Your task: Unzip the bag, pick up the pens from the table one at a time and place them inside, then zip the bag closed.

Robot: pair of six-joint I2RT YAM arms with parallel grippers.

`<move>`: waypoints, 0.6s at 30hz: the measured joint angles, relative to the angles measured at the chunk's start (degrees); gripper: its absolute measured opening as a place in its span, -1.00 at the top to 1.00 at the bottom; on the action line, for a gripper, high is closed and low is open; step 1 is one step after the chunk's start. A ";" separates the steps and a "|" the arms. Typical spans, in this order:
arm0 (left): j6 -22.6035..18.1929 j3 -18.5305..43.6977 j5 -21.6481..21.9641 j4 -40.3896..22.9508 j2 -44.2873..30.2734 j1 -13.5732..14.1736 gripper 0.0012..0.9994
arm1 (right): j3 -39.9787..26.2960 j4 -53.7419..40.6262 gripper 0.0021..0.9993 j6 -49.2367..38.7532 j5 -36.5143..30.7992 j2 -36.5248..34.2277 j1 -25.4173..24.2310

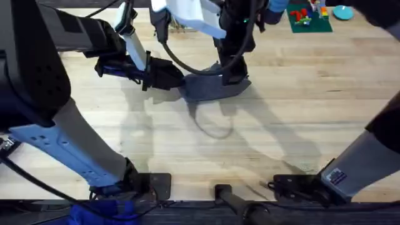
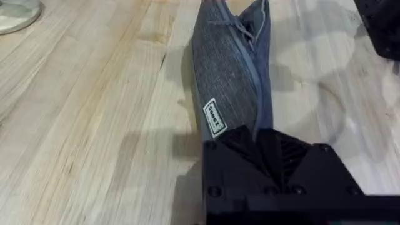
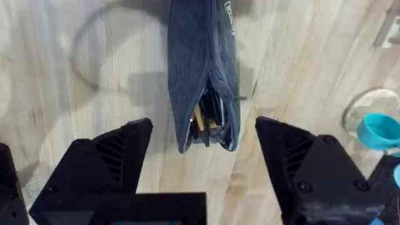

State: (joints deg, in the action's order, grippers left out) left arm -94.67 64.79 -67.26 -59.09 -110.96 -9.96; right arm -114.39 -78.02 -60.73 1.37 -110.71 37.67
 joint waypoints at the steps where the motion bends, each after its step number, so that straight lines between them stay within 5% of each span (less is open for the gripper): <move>1: 0.00 0.00 0.00 0.00 0.00 0.00 0.92 | 0.00 0.00 -0.99 -0.14 0.00 -0.38 0.00; 18: 0.00 0.00 0.00 0.00 0.02 0.00 0.92 | 0.00 -0.22 -0.91 -0.55 0.02 -2.28 -0.02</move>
State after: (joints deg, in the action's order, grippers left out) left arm -94.67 64.79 -67.26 -59.09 -110.93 -9.96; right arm -114.39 -78.24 -61.28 1.39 -112.98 37.65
